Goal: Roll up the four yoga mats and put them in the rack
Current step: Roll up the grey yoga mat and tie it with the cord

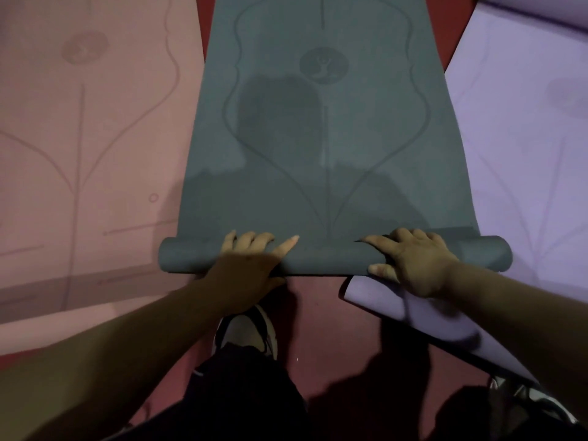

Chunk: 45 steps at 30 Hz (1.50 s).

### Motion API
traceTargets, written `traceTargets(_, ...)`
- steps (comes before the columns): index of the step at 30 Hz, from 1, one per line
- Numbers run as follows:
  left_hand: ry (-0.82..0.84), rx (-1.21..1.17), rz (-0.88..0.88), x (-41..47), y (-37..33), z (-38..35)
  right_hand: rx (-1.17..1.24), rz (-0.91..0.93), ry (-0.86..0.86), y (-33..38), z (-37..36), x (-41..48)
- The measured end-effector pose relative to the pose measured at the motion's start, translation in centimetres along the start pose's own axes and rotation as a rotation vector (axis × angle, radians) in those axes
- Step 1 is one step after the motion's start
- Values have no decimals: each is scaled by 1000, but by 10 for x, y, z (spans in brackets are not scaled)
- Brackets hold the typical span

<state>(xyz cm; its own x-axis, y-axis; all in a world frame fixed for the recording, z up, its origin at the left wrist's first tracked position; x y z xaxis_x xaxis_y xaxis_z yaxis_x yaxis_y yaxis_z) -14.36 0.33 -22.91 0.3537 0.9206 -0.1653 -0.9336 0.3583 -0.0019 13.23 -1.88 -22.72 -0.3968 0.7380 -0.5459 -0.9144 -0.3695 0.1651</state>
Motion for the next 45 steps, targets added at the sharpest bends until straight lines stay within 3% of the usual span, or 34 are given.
traceTargets(3,-45,10,1,3,-2,1,21,15,25,0,1,2)
traceTargets(9,82,26,12,19,3,-7,-115,38,-271,11,4,-9)
traceTargets(15,-40,19,8,15,-1,5,-13,28,-10,0,5,8)
traceTargets(20,-116,49,-40,13,-9,8,67,55,74,-5,10,18)
traceTargets(27,54,32,-22,34,0,-4,-81,56,-269,1,14,4)
traceTargets(31,205,41,-12,39,5,-11,-72,17,-156,-4,12,11)
traceTargets(38,-128,10,-52,25,-6,9,26,31,-18,-13,13,29)
traceTargets(40,-53,19,-54,31,-4,5,2,36,-47,-13,14,25)
traceTargets(45,315,-33,36,55,6,-7,-80,29,-154,-7,16,12)
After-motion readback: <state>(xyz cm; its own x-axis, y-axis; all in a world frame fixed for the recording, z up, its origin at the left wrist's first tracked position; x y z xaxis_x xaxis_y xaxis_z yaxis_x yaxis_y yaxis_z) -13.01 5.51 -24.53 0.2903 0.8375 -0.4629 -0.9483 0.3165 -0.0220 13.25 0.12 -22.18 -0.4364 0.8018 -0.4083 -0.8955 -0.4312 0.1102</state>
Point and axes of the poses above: each hand's wrist, its own x-axis towards the middle knuckle, its own z-axis out of the back of the hand, y = z × x, the point moved 9 cm from there along x, towards the middle knuckle, and after that the axes turned 15 degrees about z, right-handed, at the moved point
